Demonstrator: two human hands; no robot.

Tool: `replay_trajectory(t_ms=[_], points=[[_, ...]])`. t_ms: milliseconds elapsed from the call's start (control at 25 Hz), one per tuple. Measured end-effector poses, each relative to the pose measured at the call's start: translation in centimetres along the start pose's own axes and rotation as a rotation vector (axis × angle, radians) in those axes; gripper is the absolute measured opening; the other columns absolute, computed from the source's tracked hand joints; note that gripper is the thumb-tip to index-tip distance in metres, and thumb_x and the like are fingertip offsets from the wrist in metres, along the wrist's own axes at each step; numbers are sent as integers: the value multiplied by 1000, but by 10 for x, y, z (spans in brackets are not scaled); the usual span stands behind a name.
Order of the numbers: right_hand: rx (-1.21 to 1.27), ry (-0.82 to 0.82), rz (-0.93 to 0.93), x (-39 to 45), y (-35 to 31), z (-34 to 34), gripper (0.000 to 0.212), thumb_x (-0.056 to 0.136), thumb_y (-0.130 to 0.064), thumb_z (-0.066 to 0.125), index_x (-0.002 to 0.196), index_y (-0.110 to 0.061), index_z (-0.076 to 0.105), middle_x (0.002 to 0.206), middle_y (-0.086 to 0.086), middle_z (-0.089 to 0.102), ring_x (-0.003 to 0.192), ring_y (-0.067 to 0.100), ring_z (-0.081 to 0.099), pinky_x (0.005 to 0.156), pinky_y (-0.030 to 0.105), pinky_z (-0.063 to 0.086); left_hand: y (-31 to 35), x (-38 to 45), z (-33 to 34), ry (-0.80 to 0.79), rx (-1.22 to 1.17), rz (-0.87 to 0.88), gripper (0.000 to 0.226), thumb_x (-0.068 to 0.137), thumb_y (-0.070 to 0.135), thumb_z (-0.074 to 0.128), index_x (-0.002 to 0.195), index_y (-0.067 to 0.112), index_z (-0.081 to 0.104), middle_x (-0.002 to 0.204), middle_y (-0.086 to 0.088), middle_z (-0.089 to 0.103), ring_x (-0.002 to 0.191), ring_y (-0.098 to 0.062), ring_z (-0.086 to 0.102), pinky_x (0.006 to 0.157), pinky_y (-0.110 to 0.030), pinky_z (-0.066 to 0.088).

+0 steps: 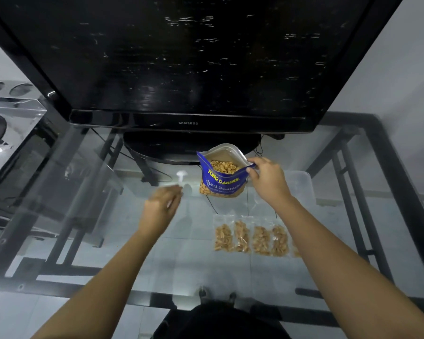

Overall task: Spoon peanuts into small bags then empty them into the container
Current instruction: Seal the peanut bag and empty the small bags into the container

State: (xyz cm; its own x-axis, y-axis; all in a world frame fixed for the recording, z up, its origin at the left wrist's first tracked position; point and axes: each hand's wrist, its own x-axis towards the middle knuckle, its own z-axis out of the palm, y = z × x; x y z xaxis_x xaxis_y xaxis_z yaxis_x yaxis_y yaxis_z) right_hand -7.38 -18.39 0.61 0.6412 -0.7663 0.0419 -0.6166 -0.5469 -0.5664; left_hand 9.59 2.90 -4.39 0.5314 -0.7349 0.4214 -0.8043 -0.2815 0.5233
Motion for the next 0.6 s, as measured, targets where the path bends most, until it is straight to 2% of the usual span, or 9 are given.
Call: replay_trajectory(t_ms=[40,120,200,320,400,480,520,600], points=[[4,1,5,0,0,0,29,91,-15,53,119,-8,58,113,11,63,100,25,59,78,27,44,-9,-14,10,-66,56,69,30,86,23,51,90,3,72,89,-12,73,77,-22,68,72,-27,49],[8,-1,11,0,-1,1,30,92,-16,52,120,-9,58,113,10,62,100,24,59,76,25,42,-23,-35,23,-148,129,83,33,84,23,49,92,2,72,90,-15,72,78,-28,68,68,-31,56],[2,6,12,-1,-1,1,29,92,-16,52,120,-9,58,113,10,63,99,24,58,75,25,42,-32,-50,31,-226,150,85,34,83,23,49,93,1,71,91,-16,71,78,-30,68,64,-33,58],[-3,12,11,-2,-2,1,28,92,-16,52,119,-9,59,113,9,63,99,23,58,76,25,43,-41,-63,35,-395,152,122,28,76,15,61,97,-2,69,92,-18,70,79,-32,69,66,-38,59],[-5,12,8,-2,-2,0,28,92,-16,52,119,-9,59,113,9,62,99,22,58,75,24,41,-42,-69,33,-452,148,122,31,73,14,65,99,-3,68,94,-19,69,81,-33,69,65,-43,59],[-6,11,2,-2,-2,-1,28,92,-16,52,119,-9,58,113,10,62,99,22,58,75,24,40,-36,-59,27,-422,135,71,40,80,29,58,102,-3,68,98,-19,69,85,-33,68,72,-43,59],[-7,6,-3,-2,-1,-2,29,92,-16,52,119,-9,58,113,10,62,99,22,58,75,23,40,-30,-43,23,-353,109,23,46,81,34,53,104,-3,67,100,-20,68,88,-33,68,77,-38,58],[-13,-16,-31,-1,2,-4,31,91,-18,55,121,-9,57,116,9,61,102,23,58,78,25,41,-14,10,12,-184,26,-48,47,82,33,55,113,-2,62,110,-20,65,95,-35,65,85,-32,50]])
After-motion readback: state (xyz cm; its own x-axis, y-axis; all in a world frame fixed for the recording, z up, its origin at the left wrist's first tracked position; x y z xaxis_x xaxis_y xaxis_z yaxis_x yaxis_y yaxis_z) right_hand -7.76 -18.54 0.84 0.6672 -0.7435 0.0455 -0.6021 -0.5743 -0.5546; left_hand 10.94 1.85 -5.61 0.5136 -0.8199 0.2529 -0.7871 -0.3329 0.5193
